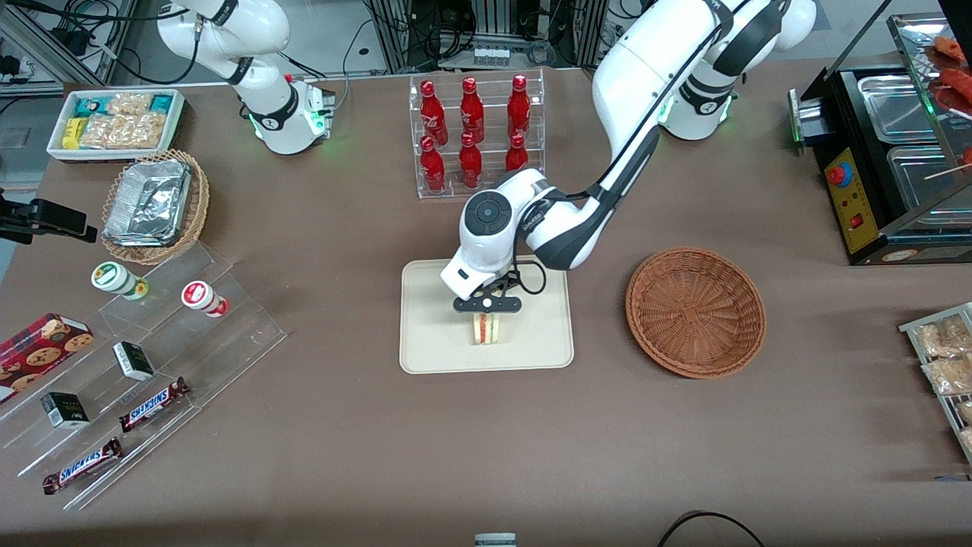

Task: Place sandwich from basket to tray
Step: 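Carry the sandwich with the left gripper over the cream tray, then lower the sandwich onto the tray and open the left gripper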

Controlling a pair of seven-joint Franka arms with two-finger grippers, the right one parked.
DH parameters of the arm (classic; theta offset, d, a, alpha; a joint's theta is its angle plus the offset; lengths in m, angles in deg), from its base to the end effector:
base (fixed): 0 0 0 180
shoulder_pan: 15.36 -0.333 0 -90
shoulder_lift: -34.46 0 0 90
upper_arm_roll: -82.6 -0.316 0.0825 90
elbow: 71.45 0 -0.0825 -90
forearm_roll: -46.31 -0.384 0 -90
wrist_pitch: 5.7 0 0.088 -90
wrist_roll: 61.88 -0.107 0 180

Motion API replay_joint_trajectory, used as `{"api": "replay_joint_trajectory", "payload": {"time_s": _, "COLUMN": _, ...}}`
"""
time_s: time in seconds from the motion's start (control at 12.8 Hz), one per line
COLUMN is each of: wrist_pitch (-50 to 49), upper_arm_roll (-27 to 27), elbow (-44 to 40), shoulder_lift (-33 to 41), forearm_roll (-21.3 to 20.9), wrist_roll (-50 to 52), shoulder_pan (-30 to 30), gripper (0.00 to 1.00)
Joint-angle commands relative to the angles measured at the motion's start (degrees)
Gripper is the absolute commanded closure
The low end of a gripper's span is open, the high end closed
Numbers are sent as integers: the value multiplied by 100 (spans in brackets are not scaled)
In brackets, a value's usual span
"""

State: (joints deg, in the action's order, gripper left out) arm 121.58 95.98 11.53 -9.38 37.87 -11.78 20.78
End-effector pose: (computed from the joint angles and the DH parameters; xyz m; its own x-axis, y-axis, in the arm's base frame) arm 0.4982 -0.5276 0.2440 0.9998 -0.0125 -0.0122 -0.0118 -0.9987 0.0499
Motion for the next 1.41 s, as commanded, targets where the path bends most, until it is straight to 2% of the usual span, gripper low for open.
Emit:
{"api": "replay_joint_trajectory", "payload": {"time_s": 0.0, "wrist_pitch": 42, "upper_arm_roll": -63, "elbow": -160, "shoulder_lift": -187, "forearm_roll": -263, "wrist_roll": 26, "shoulder_pan": 94, "gripper": 100}}
{"api": "replay_joint_trajectory", "payload": {"time_s": 0.08, "wrist_pitch": 42, "upper_arm_roll": -72, "elbow": -160, "shoulder_lift": -222, "forearm_roll": -263, "wrist_roll": 53, "shoulder_pan": 129, "gripper": 71}}
{"api": "replay_joint_trajectory", "payload": {"time_s": 0.16, "wrist_pitch": 42, "upper_arm_roll": -72, "elbow": -160, "shoulder_lift": -239, "forearm_roll": -272, "wrist_roll": 53, "shoulder_pan": 129, "gripper": 24}}
{"api": "replay_joint_trajectory", "payload": {"time_s": 0.23, "wrist_pitch": 42, "upper_arm_roll": -72, "elbow": -160, "shoulder_lift": -214, "forearm_roll": -272, "wrist_roll": 53, "shoulder_pan": 138, "gripper": 1}}
{"api": "replay_joint_trajectory", "payload": {"time_s": 0.62, "wrist_pitch": -203, "upper_arm_roll": -90, "elbow": -186, "shoulder_lift": 207, "forearm_roll": -203, "wrist_roll": 166, "shoulder_pan": 94, "gripper": 0}}
{"api": "replay_joint_trajectory", "payload": {"time_s": 0.78, "wrist_pitch": -335, "upper_arm_roll": -151, "elbow": -151, "shoulder_lift": 628, "forearm_roll": -264, "wrist_roll": 561, "shoulder_pan": 42, "gripper": 0}}
{"api": "replay_joint_trajectory", "payload": {"time_s": 1.02, "wrist_pitch": -580, "upper_arm_roll": -362, "elbow": -133, "shoulder_lift": 1209, "forearm_roll": -220, "wrist_roll": 607, "shoulder_pan": -204, "gripper": 0}}
{"api": "replay_joint_trajectory", "payload": {"time_s": 1.33, "wrist_pitch": -1907, "upper_arm_roll": -406, "elbow": -81, "shoulder_lift": 2026, "forearm_roll": -176, "wrist_roll": 12, "shoulder_pan": -1046, "gripper": 0}}
